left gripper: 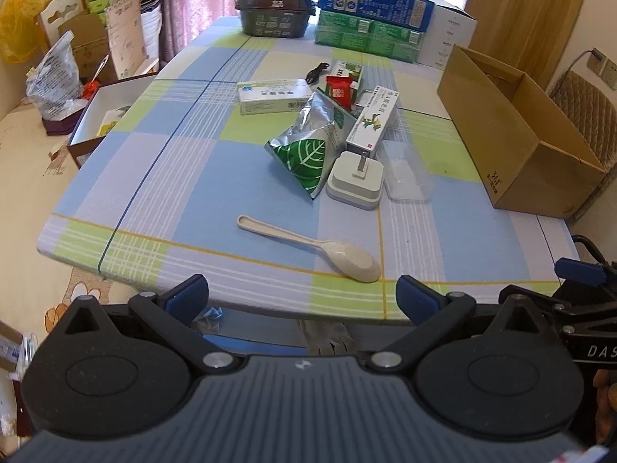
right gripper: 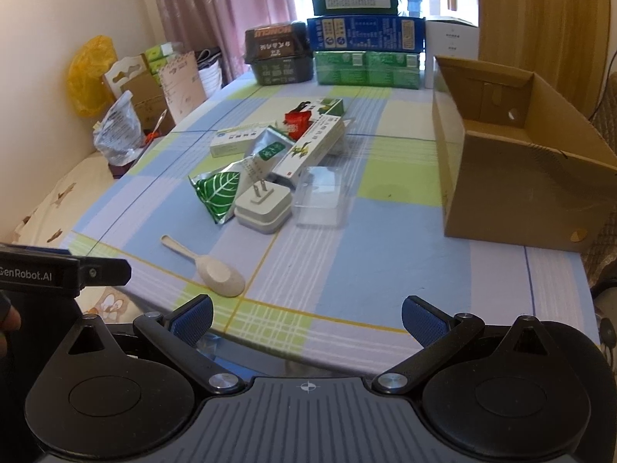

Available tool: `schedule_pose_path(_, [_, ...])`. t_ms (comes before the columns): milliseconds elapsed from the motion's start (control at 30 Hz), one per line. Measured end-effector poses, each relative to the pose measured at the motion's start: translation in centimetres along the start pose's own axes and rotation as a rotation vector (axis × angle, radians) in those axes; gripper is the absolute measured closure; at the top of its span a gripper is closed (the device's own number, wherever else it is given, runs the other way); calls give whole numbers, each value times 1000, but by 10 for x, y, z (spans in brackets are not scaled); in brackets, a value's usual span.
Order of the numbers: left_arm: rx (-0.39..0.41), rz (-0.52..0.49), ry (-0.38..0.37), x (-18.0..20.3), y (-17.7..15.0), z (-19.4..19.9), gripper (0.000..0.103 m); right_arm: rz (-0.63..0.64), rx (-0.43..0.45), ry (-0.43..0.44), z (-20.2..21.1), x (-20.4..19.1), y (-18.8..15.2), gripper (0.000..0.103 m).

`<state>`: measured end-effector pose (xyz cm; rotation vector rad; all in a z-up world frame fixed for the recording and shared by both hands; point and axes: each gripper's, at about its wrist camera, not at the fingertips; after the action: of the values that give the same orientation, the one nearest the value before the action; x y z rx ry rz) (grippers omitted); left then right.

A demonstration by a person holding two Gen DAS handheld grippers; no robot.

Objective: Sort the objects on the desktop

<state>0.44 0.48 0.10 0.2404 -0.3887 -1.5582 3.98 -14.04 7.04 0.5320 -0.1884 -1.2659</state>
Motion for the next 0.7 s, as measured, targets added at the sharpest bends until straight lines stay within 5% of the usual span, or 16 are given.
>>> schedule_pose_path(400, [-26, -277, -34, -1, 26, -7, 1, 121, -15, 18, -3, -3, 16, 2])
schedule_pose_path(700, [-29, -641, -115, 1, 48, -12, 2, 262, -66, 28, -18, -1, 38, 2])
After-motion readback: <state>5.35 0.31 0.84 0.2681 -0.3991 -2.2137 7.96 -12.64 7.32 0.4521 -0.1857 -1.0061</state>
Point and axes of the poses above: each gripper's, at about its wrist camera, not at the fingertips, and z roughly against the way its jaws point, x to its right, y to its top, and after that the axes turned 14 degrees about -x, right-handed
